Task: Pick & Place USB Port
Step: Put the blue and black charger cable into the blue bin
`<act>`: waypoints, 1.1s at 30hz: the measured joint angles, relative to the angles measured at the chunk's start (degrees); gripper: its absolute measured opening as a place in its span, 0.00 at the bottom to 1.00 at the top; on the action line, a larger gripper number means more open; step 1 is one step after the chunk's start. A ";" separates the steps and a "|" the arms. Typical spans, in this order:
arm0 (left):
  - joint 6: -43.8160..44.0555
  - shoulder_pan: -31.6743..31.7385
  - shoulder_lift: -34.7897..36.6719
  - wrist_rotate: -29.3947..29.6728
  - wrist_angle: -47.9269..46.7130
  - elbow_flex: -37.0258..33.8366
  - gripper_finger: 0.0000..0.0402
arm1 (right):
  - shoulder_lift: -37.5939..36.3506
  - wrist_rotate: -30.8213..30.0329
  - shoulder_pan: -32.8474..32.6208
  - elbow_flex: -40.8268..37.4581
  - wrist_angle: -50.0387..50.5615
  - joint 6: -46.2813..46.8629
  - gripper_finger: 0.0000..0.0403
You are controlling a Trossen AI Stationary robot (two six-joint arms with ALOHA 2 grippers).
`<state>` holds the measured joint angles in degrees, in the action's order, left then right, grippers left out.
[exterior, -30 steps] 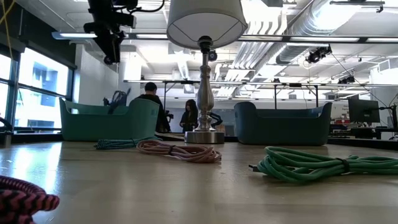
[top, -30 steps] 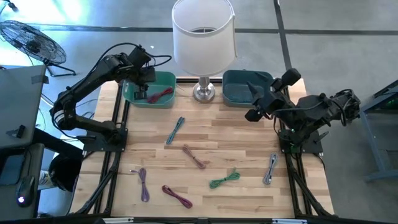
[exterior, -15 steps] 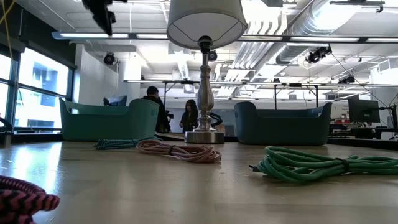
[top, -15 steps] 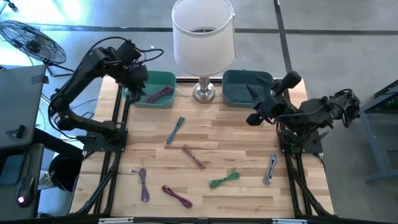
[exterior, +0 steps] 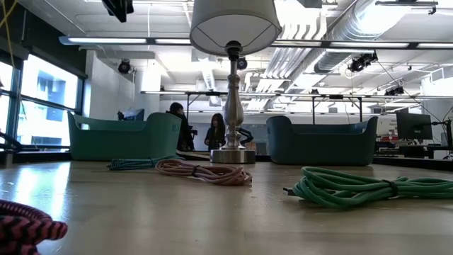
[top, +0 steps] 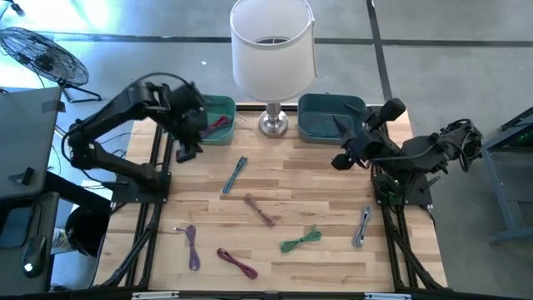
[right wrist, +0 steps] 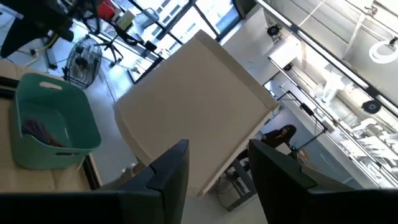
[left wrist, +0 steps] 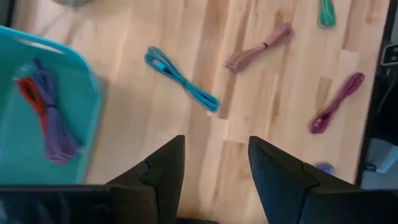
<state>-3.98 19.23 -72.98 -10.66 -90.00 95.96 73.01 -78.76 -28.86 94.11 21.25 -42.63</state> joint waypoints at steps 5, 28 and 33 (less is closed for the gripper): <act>11.52 -9.39 -1.83 6.54 -0.04 0.00 0.43 | 0.00 -1.91 -1.23 0.00 0.08 -2.56 0.39; 50.31 -27.58 -25.68 29.14 0.02 -0.09 0.43 | -1.53 -7.71 -15.92 0.00 0.84 -5.34 0.39; 48.12 -23.71 -28.16 23.57 0.82 -0.09 0.43 | -1.55 -7.67 -19.68 0.00 0.82 -5.35 0.39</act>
<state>44.14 -4.48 -101.14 12.91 -89.17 95.88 71.46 -86.43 -48.54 94.11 22.06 -47.99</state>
